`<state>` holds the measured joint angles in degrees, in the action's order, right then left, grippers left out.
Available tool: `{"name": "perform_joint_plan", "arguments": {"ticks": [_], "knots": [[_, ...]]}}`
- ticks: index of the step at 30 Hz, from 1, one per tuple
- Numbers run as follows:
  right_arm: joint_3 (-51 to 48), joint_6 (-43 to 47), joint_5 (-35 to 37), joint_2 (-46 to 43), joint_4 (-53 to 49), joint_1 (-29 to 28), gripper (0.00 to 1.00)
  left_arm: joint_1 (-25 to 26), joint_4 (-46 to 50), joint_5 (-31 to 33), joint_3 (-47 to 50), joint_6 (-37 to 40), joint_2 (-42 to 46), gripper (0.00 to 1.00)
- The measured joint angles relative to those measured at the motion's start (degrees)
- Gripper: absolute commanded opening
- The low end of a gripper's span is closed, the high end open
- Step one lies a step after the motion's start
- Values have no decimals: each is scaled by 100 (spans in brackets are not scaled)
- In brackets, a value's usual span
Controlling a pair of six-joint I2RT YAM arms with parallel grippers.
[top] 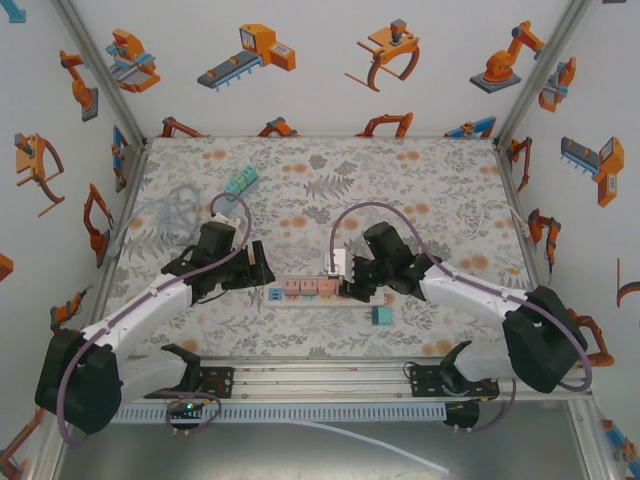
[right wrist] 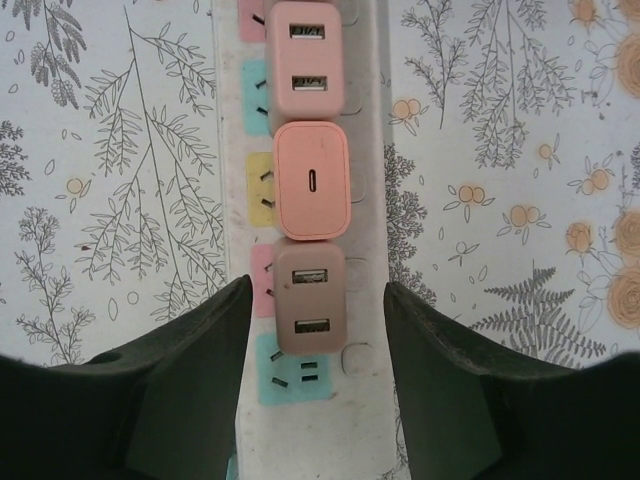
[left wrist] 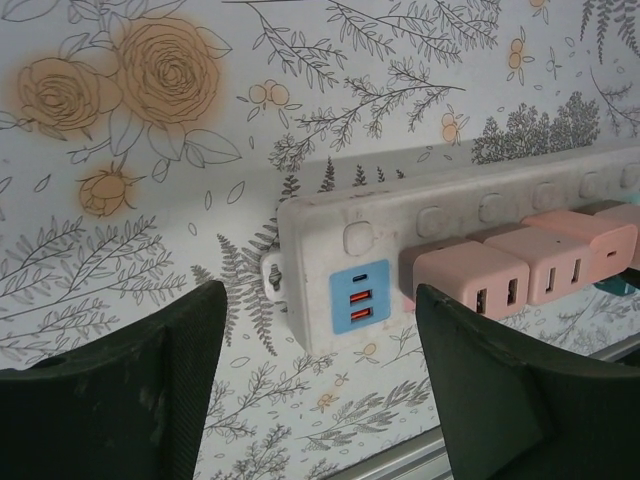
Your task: Pull the plug off the socket
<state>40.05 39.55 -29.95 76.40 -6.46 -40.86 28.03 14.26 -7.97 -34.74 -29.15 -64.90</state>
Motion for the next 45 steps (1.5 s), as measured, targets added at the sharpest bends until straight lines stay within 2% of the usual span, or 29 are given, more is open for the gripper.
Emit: {"name": "perform_joint_plan", "arguments": {"ticks": [9, 19, 24, 31, 45], "knots": [[0, 20, -79, 262, 105, 0, 36, 24, -372, -387, 20, -129, -767, 63], [0, 20, -85, 256, 87, 0, 30, 195, -308, -299, -44, -177, -1134, 50], [4, 20, -85, 256, 81, 0, 28, 332, -273, -225, -127, -168, -1185, 49], [118, 24, -85, 308, -72, 0, 20, 496, 24, 50, -380, -149, -1340, 49], [223, 22, -92, 153, -323, 0, 16, 651, 94, 417, -431, -166, -1287, 48]]}}
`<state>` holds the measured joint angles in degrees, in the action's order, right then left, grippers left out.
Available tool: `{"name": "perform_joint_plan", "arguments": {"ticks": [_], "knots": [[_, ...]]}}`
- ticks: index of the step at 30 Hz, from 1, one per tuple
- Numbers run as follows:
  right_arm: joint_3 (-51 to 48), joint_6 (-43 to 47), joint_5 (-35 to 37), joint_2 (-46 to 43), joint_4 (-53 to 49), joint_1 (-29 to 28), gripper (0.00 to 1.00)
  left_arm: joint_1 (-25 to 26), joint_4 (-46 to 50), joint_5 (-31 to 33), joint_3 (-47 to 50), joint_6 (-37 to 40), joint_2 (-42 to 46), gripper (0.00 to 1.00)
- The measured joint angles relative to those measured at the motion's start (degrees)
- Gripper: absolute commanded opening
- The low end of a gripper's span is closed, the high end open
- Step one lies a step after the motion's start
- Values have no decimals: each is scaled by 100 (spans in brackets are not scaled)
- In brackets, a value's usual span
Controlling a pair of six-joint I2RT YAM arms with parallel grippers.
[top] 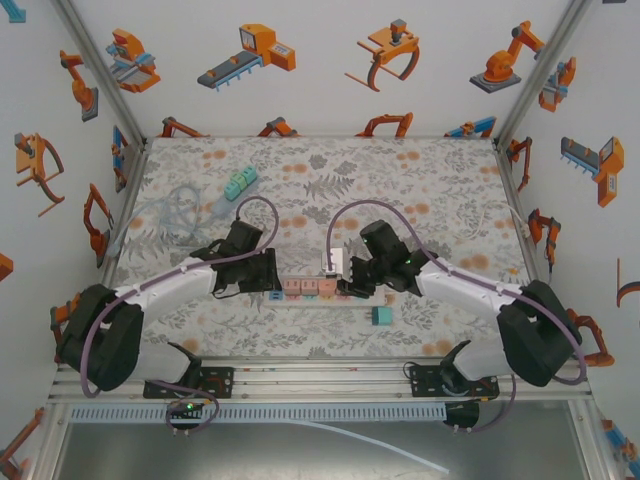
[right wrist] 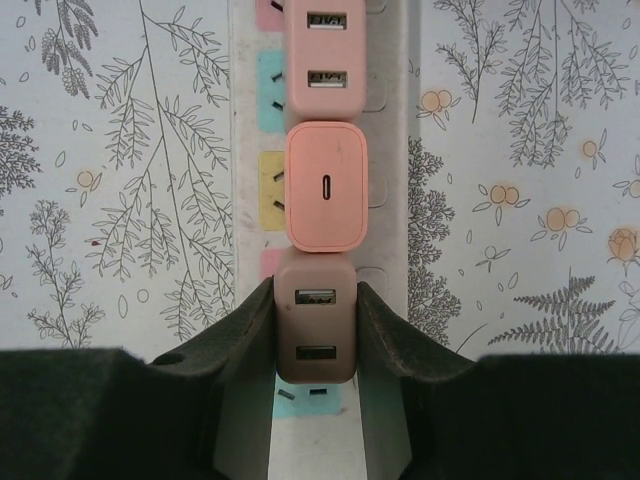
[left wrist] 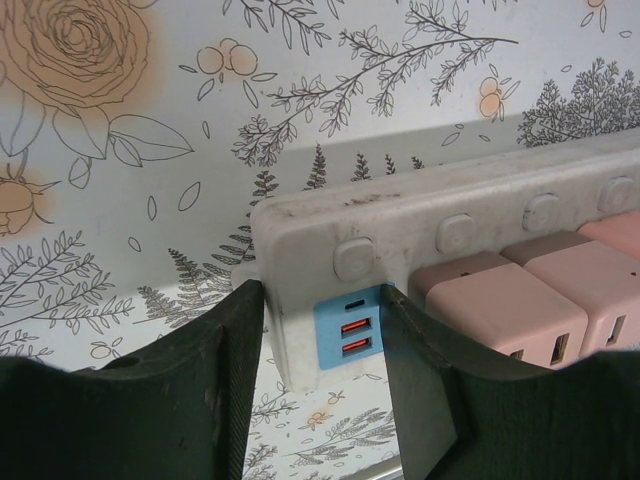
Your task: Pull the plug off the socket
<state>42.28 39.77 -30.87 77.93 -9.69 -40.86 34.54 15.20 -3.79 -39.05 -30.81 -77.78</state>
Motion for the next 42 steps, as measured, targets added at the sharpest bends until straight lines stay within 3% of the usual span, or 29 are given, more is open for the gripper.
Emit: {"name": "perform_joint_plan", "arguments": {"ticks": [11, 15, 23, 30, 36, 42], "knots": [[48, -28, 17, -654, -44, -2, 16, -2, 358, 391, 2, 17, 275, 49], [48, -490, 35, -1043, 59, -2, 16, -2, 603, 402, 2, 24, 570, 51], [48, -3174, 669, -1921, 487, -7, 15, 37, 697, 114, -44, 223, 1891, 61], [-26, -5807, 1482, -2612, 632, -7, 8, 85, 774, -581, -472, 595, 2264, 65], [-1019, -7873, 2247, -3397, 774, -76, 4, 232, 778, -1139, -863, 1027, 2367, 68], [-2011, -9385, 3060, -3757, 699, -599, 5, 483, 796, -1620, -1038, 1515, 2404, 80]]}}
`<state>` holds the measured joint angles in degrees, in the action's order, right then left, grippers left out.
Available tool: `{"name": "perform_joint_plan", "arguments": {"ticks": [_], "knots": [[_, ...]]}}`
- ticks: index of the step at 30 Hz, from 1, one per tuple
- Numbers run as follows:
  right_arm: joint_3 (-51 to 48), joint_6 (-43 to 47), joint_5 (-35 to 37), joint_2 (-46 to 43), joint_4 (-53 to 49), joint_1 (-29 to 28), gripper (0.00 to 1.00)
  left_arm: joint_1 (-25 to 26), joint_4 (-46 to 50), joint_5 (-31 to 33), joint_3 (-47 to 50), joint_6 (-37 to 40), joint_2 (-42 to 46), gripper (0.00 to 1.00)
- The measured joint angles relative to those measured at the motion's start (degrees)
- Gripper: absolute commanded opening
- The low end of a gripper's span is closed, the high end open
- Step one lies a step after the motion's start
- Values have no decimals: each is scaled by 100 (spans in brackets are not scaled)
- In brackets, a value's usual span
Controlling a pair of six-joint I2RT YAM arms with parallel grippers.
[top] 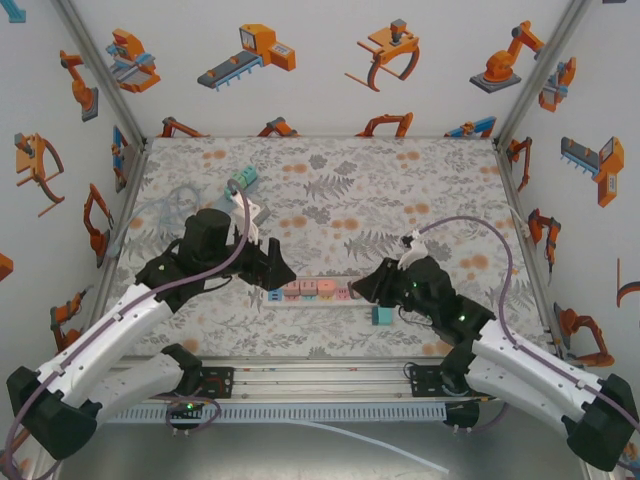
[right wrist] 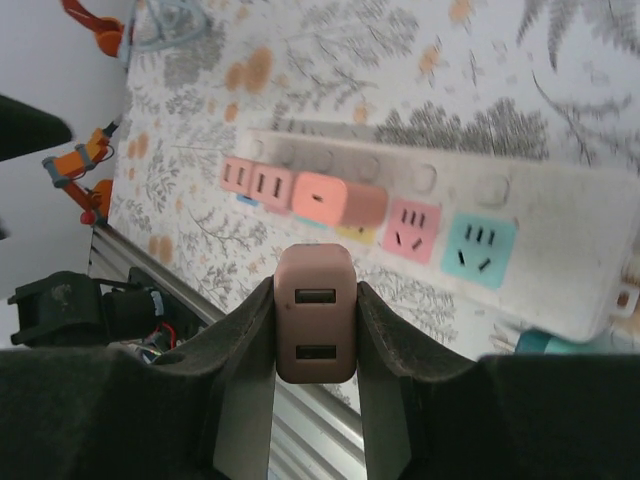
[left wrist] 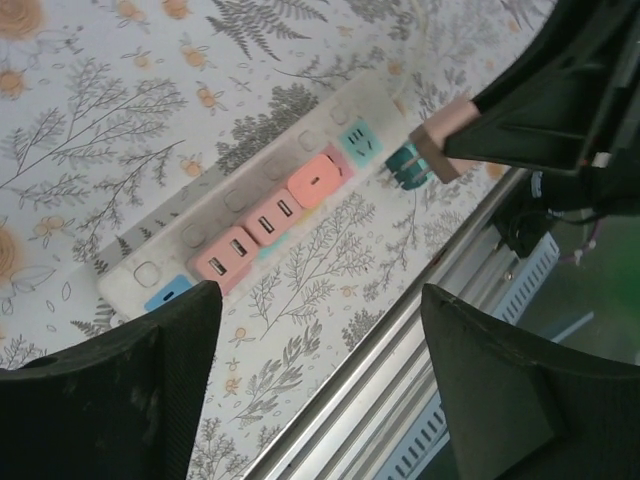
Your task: Pull the plug off the socket
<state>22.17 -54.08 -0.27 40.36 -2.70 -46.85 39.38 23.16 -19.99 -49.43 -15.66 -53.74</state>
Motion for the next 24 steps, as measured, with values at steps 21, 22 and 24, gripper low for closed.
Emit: {"name": "perform_joint_plan", "arguments": {"ticks": [21, 22, 24], "knots": [[-671, -1698, 2098, 1552, 754, -1711, 11, 977, 221, -227, -313, 914, -164, 97], [-673, -1705, 2103, 1606, 787, -1716, 12, 979, 221, -208, -313, 918, -166, 97], [-686, -1709, 2129, 1725, 866, -1722, 16, 979, 221, -181, -313, 927, -175, 97]]}}
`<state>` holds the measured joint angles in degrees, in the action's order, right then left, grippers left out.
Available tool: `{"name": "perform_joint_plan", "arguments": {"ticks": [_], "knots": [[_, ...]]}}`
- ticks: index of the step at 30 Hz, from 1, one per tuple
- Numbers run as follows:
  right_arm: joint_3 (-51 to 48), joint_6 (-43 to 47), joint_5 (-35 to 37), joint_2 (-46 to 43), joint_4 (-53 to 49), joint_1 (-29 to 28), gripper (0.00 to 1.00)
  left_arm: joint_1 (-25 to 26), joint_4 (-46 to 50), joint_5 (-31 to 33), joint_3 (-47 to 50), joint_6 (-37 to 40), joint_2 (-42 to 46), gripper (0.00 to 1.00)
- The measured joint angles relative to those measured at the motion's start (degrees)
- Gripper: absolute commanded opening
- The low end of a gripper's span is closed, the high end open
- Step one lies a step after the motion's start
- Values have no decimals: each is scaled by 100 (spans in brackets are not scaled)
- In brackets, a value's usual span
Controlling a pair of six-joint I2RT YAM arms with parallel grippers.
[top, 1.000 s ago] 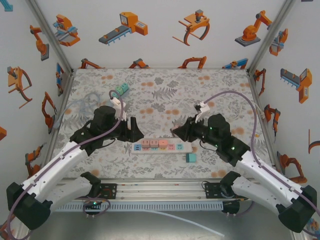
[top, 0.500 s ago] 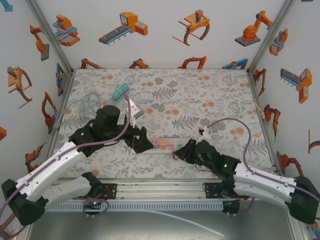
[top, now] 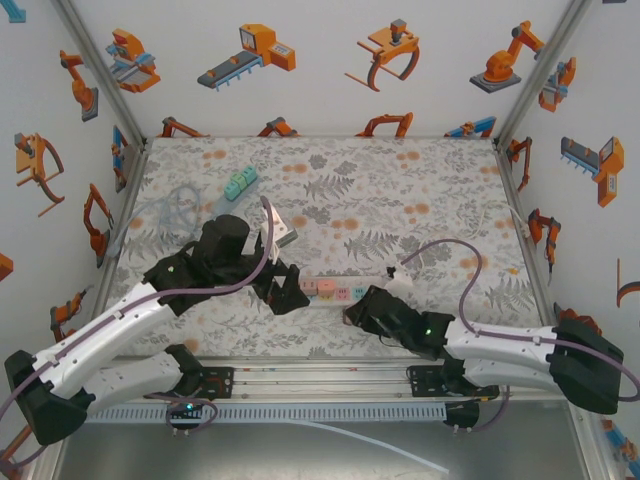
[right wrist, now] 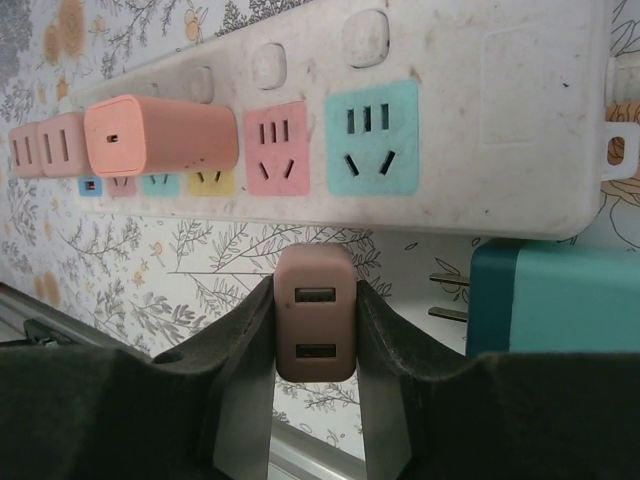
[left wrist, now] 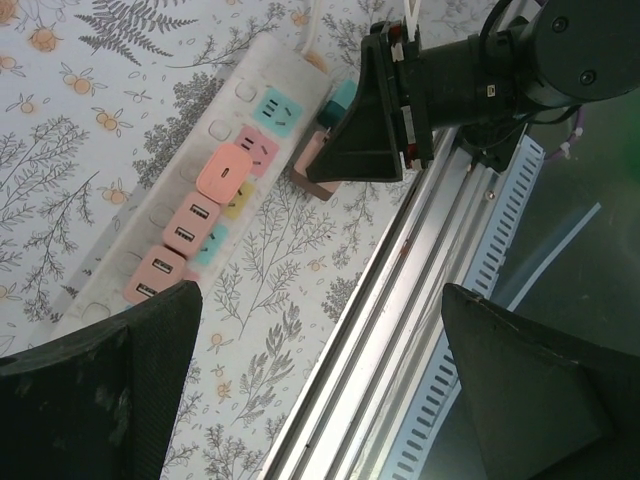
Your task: Pull the plug off the socket
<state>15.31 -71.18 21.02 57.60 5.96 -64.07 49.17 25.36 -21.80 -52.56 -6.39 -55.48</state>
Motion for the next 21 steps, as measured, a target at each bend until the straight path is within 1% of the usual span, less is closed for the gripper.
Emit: {"name": "perform_joint_plan", "arguments": {"ticks": [6, 10, 15, 21], "knots": [[-9, -109, 33, 160, 162, -31, 30, 0, 4, 118, 0, 35, -33, 97], [-11, -219, 63, 212, 199, -31, 37, 2, 4, 142, 0, 48, -35, 97], [-7, -258, 107, 234, 39, -81, 41, 31, 4, 208, 0, 72, -37, 97], [-2, -258, 120, 151, -197, -120, 43, 33, 4, 260, 2, 74, -48, 97]]}}
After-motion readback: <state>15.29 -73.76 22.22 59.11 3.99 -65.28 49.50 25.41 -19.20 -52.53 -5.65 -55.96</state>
